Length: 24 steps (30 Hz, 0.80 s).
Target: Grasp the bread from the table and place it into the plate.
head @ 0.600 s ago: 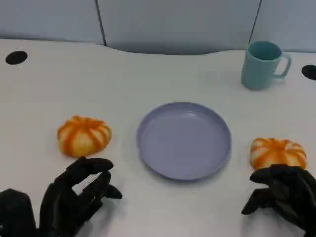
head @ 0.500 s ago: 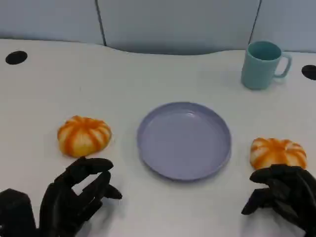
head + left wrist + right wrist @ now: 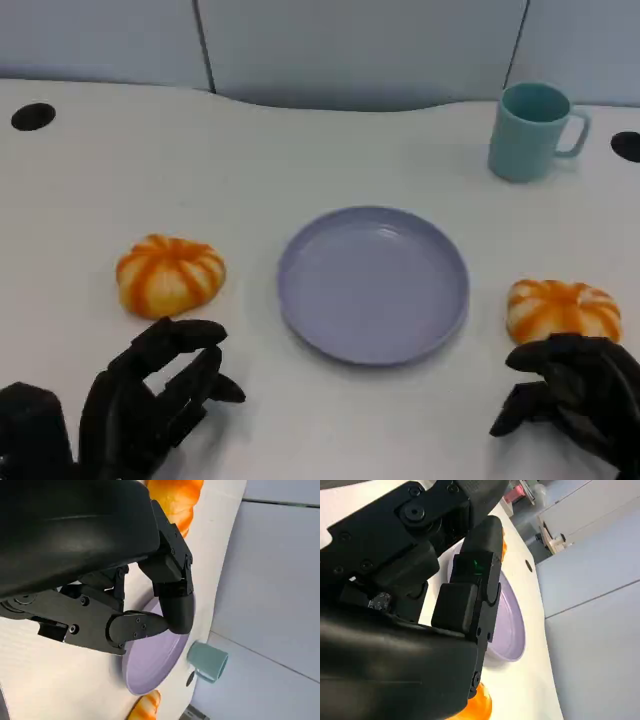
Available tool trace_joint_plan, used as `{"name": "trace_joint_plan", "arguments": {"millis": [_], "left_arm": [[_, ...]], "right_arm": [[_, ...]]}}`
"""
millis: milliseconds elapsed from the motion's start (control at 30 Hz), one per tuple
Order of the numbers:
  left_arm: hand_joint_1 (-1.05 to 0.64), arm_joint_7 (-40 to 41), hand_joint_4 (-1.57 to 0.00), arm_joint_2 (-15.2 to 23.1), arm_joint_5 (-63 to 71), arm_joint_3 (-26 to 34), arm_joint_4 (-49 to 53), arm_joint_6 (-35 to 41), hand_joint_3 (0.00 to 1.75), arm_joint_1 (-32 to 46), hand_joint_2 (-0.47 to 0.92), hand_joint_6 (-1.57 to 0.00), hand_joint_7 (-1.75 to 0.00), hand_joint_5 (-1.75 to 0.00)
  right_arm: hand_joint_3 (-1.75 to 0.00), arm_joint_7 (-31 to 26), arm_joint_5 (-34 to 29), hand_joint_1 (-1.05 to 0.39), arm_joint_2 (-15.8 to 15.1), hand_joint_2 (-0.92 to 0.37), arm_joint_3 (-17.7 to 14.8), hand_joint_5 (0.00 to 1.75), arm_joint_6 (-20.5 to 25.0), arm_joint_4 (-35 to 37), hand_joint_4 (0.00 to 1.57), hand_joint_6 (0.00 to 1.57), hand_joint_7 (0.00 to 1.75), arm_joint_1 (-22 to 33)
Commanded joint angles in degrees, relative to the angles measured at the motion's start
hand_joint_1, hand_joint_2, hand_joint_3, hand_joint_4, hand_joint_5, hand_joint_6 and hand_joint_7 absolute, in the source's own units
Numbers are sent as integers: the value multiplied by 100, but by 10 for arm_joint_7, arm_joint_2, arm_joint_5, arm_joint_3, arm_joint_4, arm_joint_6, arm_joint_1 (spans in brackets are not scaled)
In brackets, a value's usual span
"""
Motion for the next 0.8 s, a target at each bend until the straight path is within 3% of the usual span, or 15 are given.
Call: {"name": "trace_joint_plan", "arguments": {"millis": [33, 300, 400, 467, 533, 600, 800], "left_arm": [[-19, -1, -70, 11, -1, 2, -1, -1, 50, -1, 85, -73, -103, -145], [-20, -3, -69, 11, -4, 4, 0, -1, 48, -2, 84, -71, -102, -144], [-18, -9, -68, 16, 25, -6, 12, -57, 48, 0, 84, -71, -98, -140], [-16, -20, -68, 22, 45, -13, 26, -105, 41, 0, 86, -76, -70, -122], [-13, -16, -69, 38, 86, -25, 45, -160, 32, -3, 90, -80, -30, -97], [-16, -9, -67, 51, 119, -35, 54, -198, 25, -4, 91, -77, -11, -84], [-38, 19, -54, 88, 195, -49, 67, -286, 13, -13, 92, -59, 0, -65]], "right_arm": [[0, 2, 1, -94, -4, -70, -3, 49, -7, 1, 151, 156, 0, -2], [0, 5, 3, -97, -4, -69, -3, 48, -7, 2, 150, 155, 0, -2], [0, 8, 7, -96, -3, -69, -5, 48, -5, 3, 150, 155, 0, -2], [0, 9, 6, -96, -3, -69, -4, 48, -7, 4, 150, 156, 0, -2], [0, 5, 5, -97, -3, -69, -3, 47, -4, -2, 151, 156, 0, 1], [0, 3, 5, -97, -2, -69, -3, 47, -2, -7, 151, 156, 0, 4], [0, 3, 1, -96, -1, -69, 1, 46, -7, -9, 152, 155, 0, 4]]}}
